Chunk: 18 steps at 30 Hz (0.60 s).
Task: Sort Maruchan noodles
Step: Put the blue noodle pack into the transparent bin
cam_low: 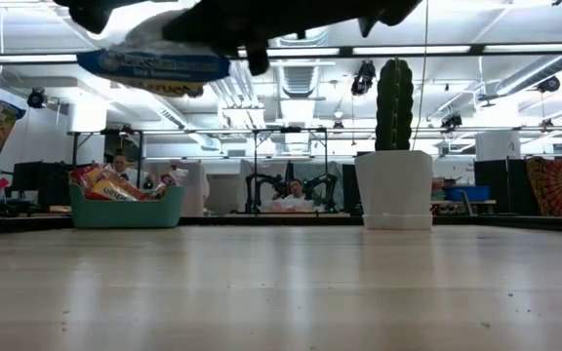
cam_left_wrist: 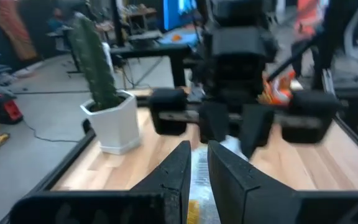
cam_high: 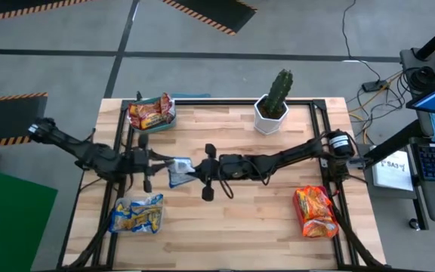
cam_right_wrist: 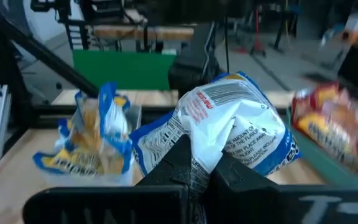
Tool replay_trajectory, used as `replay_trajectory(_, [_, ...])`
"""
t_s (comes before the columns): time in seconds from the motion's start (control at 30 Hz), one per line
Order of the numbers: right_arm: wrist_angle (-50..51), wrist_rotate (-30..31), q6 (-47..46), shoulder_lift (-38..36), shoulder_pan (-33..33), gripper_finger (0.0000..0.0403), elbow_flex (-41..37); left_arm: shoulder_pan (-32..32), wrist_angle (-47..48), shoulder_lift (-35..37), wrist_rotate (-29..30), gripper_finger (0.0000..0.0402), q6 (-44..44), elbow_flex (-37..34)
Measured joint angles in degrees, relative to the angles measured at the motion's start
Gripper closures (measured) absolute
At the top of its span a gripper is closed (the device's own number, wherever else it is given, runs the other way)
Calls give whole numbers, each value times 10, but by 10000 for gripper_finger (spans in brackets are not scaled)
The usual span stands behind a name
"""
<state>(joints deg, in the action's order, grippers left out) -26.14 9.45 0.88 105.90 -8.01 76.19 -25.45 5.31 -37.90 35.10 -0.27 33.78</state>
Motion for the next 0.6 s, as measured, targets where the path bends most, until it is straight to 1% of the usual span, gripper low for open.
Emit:
replay_trajectory(0.17, [-14,-5,33,36,0,394,41,0,-7,61,35,364,-1,-18])
replay_trajectory(0.47, [-21,-11,116,140,-11,394,167,0,-7,124,35,364,-2,-24])
replay_trajectory(0.6, [-21,-42,142,174,-19,394,228,0,-6,136,34,364,-2,-24])
